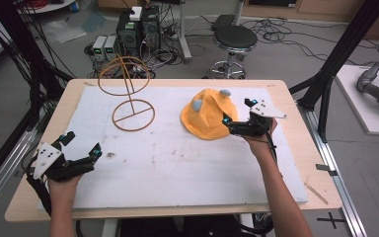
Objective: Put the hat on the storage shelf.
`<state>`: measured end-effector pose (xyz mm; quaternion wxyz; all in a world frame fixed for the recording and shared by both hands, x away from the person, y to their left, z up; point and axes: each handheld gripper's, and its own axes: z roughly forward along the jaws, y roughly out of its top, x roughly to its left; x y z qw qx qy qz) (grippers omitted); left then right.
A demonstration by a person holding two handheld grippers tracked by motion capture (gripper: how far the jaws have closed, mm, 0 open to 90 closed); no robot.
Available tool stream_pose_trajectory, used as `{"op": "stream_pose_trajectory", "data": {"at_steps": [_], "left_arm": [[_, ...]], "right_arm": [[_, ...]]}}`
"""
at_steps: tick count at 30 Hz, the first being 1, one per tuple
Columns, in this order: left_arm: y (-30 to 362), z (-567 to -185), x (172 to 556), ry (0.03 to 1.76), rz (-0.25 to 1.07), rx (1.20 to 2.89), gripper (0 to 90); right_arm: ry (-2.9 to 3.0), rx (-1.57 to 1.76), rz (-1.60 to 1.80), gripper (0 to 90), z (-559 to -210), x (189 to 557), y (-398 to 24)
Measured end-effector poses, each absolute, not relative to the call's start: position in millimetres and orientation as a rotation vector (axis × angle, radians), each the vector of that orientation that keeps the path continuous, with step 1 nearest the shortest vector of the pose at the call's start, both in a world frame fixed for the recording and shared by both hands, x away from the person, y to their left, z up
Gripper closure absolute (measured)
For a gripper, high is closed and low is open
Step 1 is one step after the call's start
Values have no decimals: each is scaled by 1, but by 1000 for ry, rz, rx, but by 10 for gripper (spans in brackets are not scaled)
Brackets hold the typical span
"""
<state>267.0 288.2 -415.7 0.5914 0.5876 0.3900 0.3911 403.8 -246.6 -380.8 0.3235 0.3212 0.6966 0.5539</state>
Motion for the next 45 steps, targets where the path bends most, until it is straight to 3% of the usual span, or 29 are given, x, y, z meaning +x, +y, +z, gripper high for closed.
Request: {"op": "stream_pose_trajectory", "data": {"at_steps": [20,23,29,32,34,39,43,44,45], "left_arm": [[284,-419,270,906,901,1407,46],[282,-420,271,910,895,1413,46],[281,-421,272,908,890,1422,46],[280,-422,272,912,889,1425,46],[280,-422,272,911,886,1423,46],[279,-423,273,909,886,1431,45],[279,-423,273,909,885,1437,46],[279,-423,273,909,885,1437,46],[279,-424,273,909,886,1437,46]], "right_arm": [[1946,843,1227,70,-409,449,-227],[1951,851,1230,153,-413,451,-224],[1955,832,1202,197,-417,454,-221],[1984,839,1173,278,-420,455,-220],[1992,819,1156,390,-421,454,-217],[1991,810,1142,488,-422,454,-213],[1981,854,1140,686,-423,453,-210],[1981,854,1140,686,-423,453,-210],[1976,864,1128,804,-421,453,-210]]}}
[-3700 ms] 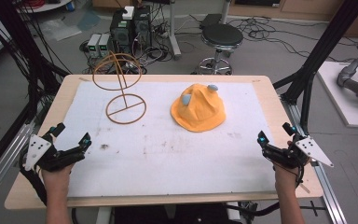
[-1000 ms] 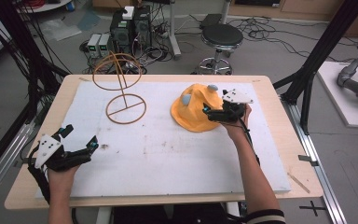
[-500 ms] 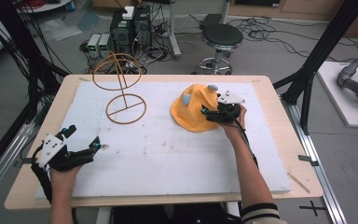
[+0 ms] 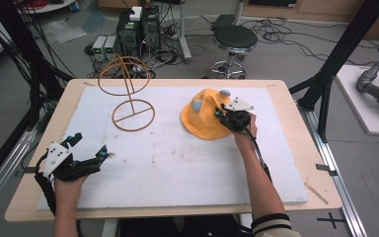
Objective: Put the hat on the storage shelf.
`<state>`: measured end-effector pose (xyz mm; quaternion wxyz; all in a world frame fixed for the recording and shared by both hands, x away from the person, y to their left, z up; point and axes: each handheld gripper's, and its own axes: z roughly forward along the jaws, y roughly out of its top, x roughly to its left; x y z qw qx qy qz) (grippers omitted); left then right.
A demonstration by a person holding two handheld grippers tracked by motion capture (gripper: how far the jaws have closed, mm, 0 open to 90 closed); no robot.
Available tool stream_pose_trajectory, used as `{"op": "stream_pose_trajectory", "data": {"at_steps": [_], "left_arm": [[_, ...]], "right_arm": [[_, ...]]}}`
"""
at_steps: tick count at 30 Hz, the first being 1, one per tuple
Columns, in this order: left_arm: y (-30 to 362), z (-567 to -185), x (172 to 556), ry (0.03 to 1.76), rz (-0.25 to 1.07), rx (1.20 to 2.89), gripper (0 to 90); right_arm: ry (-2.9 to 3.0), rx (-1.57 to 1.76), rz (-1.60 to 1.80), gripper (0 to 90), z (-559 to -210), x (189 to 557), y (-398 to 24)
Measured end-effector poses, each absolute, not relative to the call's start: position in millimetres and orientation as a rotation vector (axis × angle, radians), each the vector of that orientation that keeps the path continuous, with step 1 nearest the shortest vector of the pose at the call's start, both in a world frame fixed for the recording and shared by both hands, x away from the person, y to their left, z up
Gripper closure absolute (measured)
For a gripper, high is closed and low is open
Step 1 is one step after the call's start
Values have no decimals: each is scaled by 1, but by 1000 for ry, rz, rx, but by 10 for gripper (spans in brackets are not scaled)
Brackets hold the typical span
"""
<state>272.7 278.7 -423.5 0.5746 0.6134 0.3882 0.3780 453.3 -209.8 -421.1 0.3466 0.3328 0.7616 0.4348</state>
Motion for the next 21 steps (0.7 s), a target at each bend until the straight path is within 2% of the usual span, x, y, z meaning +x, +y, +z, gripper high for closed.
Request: {"op": "stream_pose_trajectory", "data": {"at_steps": [1,3,12,21], "left_arm": [[279,-424,273,910,886,1437,46],[278,-424,272,909,884,1444,46],[280,-425,271,924,888,1452,46],[284,-425,269,941,889,1434,46]], "right_arm": [[1976,864,1128,804,-421,453,-210],[1974,889,1121,882,-419,452,-209],[1941,942,1182,888,-415,450,-210],[1862,901,1386,889,-386,430,-219]]}}
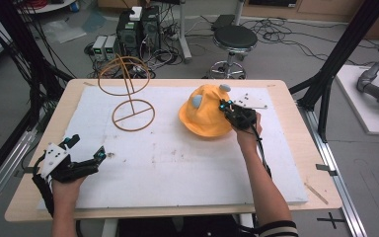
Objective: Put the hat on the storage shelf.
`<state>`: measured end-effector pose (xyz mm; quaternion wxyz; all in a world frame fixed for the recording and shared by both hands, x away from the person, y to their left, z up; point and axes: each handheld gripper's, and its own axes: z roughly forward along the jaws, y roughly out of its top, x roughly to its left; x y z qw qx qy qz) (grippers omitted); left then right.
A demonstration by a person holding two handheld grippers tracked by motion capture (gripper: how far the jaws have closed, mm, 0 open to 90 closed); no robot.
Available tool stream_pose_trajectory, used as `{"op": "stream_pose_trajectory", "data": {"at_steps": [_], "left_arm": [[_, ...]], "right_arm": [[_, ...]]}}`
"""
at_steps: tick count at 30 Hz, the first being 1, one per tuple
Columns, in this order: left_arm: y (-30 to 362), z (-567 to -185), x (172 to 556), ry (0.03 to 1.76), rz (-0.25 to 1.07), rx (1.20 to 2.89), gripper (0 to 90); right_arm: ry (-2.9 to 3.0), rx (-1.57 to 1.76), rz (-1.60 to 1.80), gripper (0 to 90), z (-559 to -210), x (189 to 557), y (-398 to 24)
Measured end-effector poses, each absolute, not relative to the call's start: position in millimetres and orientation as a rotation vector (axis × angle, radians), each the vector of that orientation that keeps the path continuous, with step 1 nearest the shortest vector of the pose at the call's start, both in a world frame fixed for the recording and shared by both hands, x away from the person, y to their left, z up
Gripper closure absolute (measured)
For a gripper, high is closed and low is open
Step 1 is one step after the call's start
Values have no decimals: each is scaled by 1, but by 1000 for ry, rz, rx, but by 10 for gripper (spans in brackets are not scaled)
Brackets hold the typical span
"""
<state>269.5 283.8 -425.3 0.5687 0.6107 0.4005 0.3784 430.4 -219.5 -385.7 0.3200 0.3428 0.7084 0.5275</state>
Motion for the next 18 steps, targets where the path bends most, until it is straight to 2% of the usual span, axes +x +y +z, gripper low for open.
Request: {"op": "stream_pose_trajectory", "data": {"at_steps": [6,18], "left_arm": [[284,-425,269,944,887,1429,46],[286,-425,269,947,882,1420,46]], "right_arm": [[1801,890,1486,889,-368,422,-224],[1684,747,1672,889,-306,407,-211]]}}
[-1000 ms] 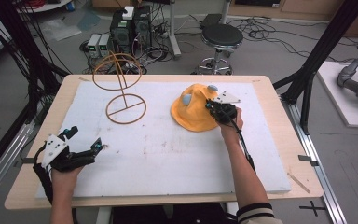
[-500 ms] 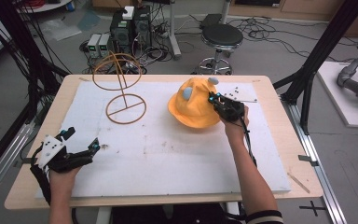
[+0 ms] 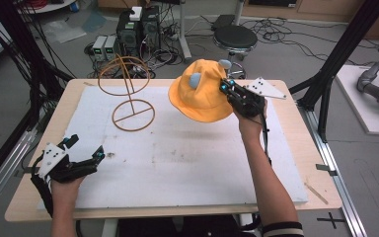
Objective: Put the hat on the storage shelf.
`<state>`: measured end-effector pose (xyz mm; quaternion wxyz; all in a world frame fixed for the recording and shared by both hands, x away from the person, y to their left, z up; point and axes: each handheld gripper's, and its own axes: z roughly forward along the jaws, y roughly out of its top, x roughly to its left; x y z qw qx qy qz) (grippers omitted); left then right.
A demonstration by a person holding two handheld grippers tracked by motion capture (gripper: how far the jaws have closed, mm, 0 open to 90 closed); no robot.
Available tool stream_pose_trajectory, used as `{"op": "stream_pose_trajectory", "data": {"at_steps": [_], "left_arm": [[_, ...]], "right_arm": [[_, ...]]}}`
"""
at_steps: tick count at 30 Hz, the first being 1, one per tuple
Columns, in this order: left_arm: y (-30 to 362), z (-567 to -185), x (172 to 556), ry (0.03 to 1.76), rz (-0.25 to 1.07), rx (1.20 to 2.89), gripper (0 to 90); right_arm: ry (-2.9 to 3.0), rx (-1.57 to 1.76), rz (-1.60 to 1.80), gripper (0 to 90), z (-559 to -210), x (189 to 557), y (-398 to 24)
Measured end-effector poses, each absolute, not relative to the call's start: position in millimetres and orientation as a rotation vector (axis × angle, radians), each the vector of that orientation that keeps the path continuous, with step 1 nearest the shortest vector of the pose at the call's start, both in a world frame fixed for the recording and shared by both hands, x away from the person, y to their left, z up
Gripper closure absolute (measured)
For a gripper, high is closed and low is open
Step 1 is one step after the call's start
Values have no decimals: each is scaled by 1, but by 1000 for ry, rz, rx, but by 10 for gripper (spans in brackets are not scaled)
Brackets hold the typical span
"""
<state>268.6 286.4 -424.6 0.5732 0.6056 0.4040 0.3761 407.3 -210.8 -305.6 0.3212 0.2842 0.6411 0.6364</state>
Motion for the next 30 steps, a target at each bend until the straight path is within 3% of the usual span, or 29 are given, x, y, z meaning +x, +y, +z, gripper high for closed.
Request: {"op": "stream_pose_trajectory", "data": {"at_steps": [14,30], "left_arm": [[286,-423,267,913,880,1396,46],[286,-421,263,875,879,1363,46]], "right_arm": [[1614,721,1779,889,-261,417,-177],[1595,733,1858,890,-239,441,-117]]}}
